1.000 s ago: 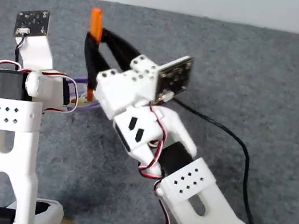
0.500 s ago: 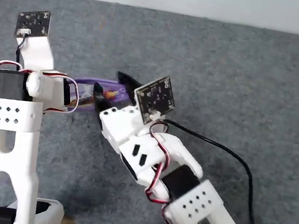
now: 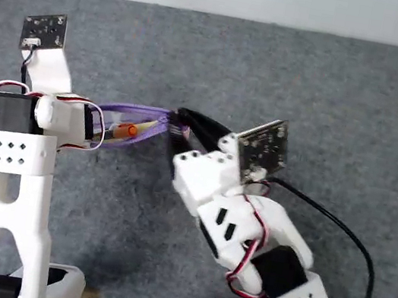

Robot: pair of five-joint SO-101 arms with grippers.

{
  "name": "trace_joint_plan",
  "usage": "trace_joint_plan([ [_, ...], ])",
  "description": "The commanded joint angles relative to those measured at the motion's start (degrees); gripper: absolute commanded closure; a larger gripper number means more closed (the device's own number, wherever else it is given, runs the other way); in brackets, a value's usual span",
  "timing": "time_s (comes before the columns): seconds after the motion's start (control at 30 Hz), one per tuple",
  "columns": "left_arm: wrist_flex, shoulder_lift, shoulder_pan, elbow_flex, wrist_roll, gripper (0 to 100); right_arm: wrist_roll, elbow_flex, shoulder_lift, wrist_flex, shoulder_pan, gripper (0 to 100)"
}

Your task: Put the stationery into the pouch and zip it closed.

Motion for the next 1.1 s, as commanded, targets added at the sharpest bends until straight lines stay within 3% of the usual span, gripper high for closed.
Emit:
trace_joint_plan([
  [0.0,0.0,-0.3,0.4,-1.7,0.5,99,-4.4,-1.7,-3.3,7.5,4.1,99.1],
  [0.13,0.4,-0.9,1.1,-2.4,0.5,99,-9.8,-3.4,-3.2,12.3,3.1,99.1],
  [0.3,0.4,-9.2,8.5,-3.9,0.1,99,-10.5,-3.1,-0.4,13.7,0.5,99.1],
  [0.43,-4.9,-10.2,2.0,4.8,0.1,99,-10.5,-3.1,1.5,19.3,0.5,98.7],
  [0.53,-4.0,-11.5,0.4,6.0,0.2,99,-10.6,-3.1,2.4,23.3,0.5,98.4],
  [0.6,-3.6,-13.9,0.5,6.2,0.2,99,-10.7,-3.1,2.9,24.7,0.5,95.4],
  [0.8,-3.3,-18.6,0.5,6.3,-2.3,99,-12.2,-3.3,5.9,24.6,-0.9,74.2],
  [1.07,-3.6,-18.6,0.5,6.3,-2.4,99,-11.1,-3.3,7.4,24.3,-11.0,73.6],
])
